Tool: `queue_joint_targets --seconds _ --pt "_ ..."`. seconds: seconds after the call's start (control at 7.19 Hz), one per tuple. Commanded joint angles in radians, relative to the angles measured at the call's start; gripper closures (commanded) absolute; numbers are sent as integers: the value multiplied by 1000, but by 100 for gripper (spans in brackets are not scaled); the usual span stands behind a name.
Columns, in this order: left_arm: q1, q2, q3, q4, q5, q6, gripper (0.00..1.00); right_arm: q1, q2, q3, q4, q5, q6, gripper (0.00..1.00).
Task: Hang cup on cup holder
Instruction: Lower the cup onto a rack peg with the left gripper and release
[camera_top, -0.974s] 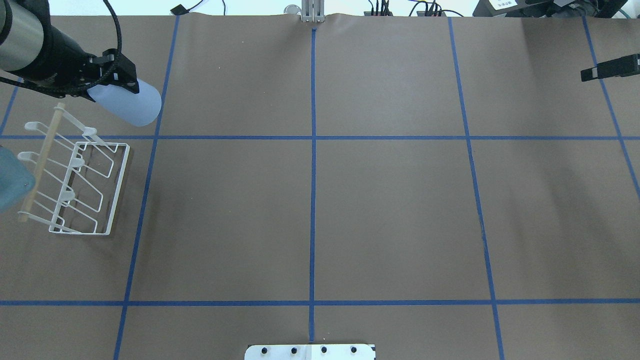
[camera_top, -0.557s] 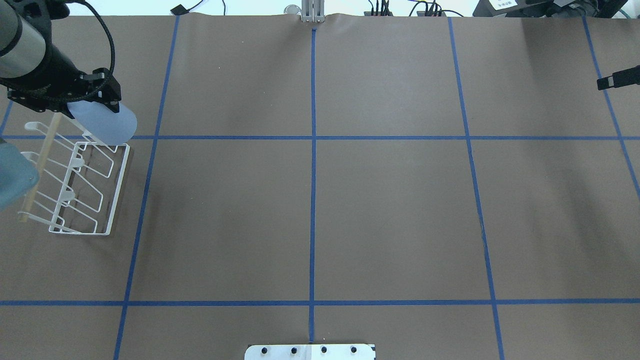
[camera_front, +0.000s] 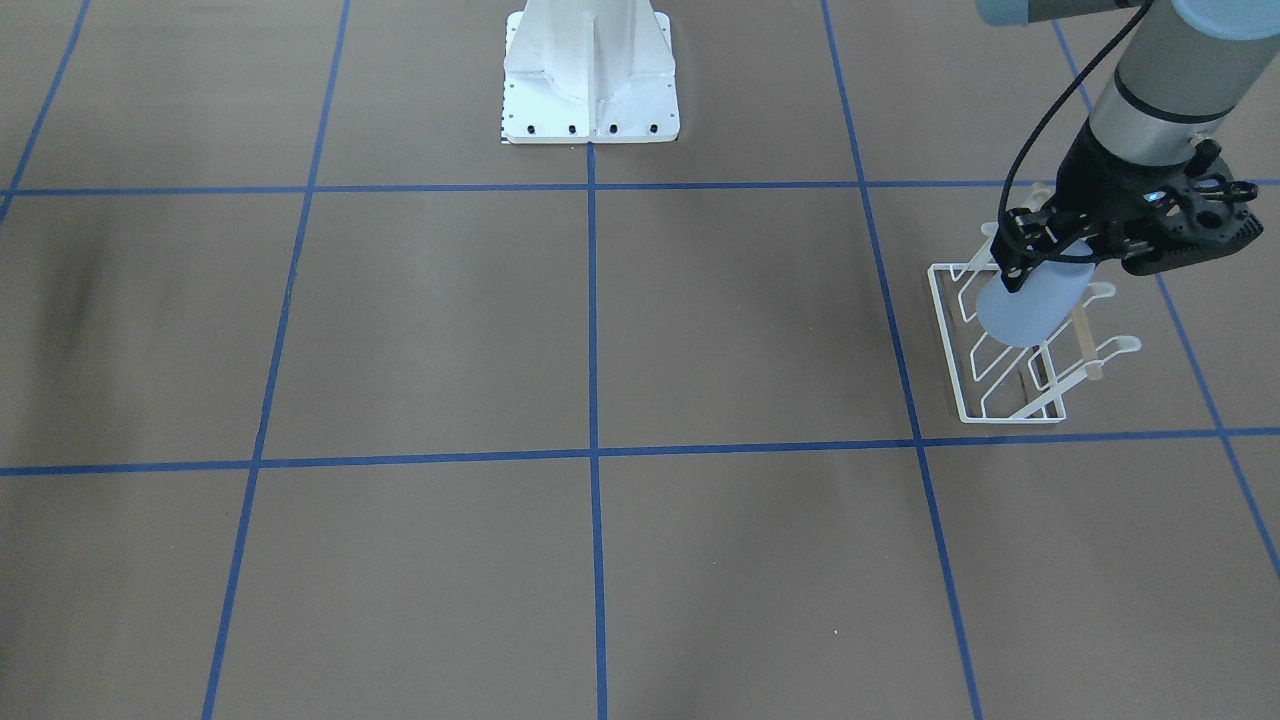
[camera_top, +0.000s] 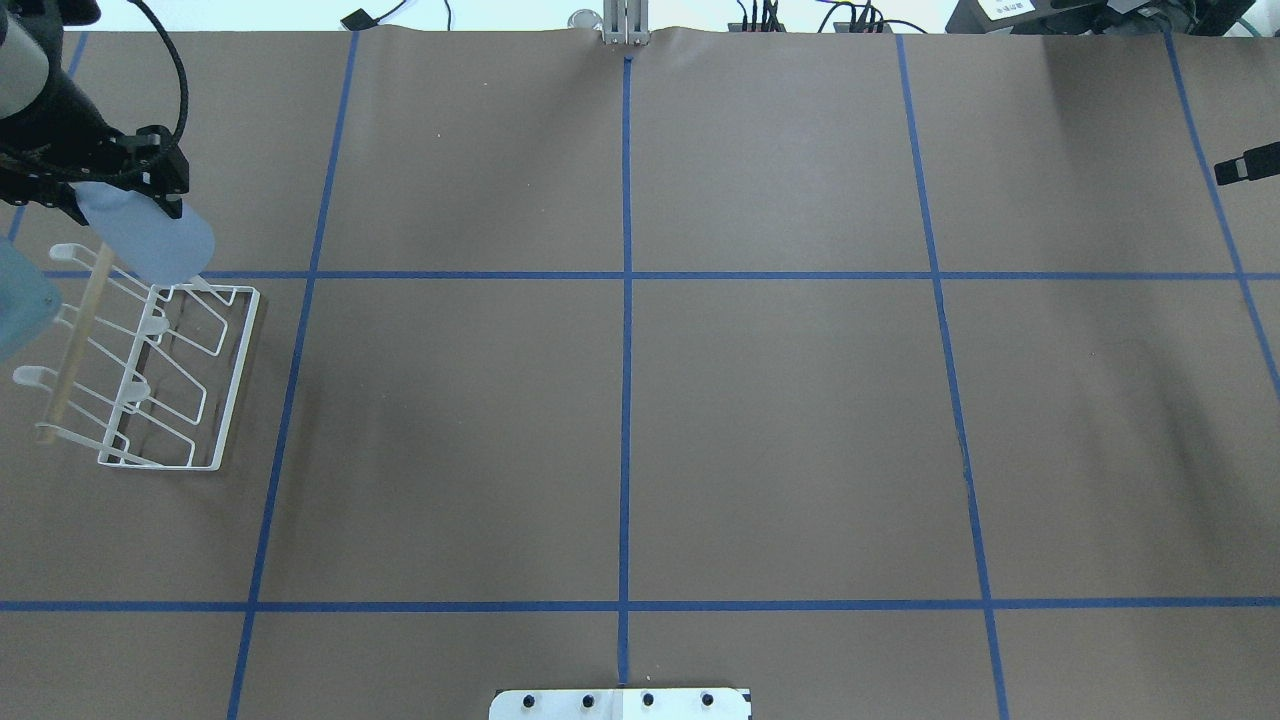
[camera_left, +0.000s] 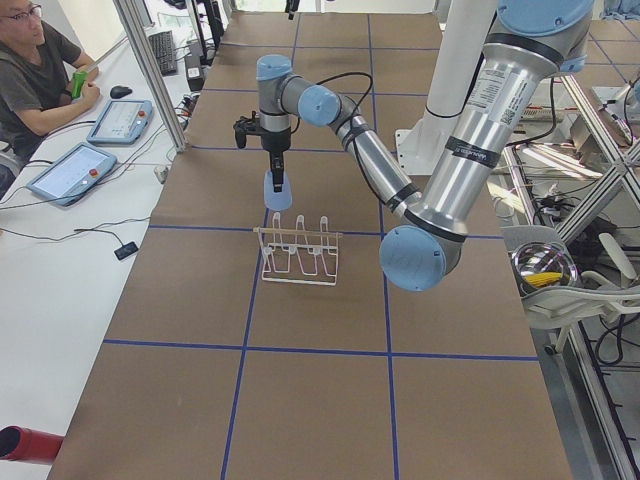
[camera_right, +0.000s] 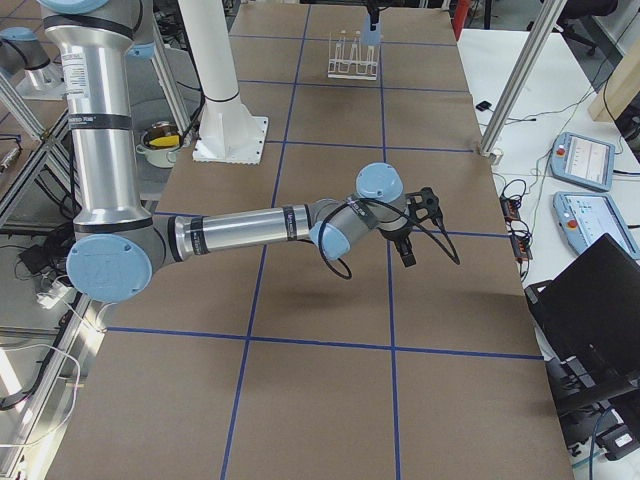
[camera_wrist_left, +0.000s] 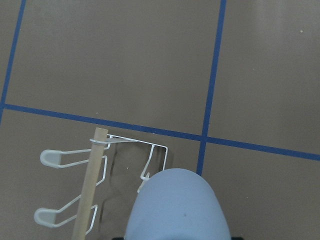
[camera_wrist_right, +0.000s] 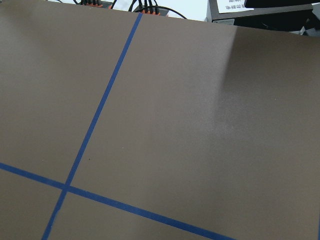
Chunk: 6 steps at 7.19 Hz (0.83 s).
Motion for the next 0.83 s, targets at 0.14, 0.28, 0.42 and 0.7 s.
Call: queue_joint_targets --seconds 0.14,0.28,0.42,0.7 --pt "-38 -9 115 -73 -180 8 100 5 -1 7 -80 10 -12 0" --pt "-43 -3 122 -115 -187 23 100 9 3 7 -106 11 -35 0" --pt "-50 -3 140 -115 -186 25 100 14 5 18 -130 18 -35 0" --pt "-65 -3 155 -114 -183 25 100 14 0 24 -132 18 -35 0"
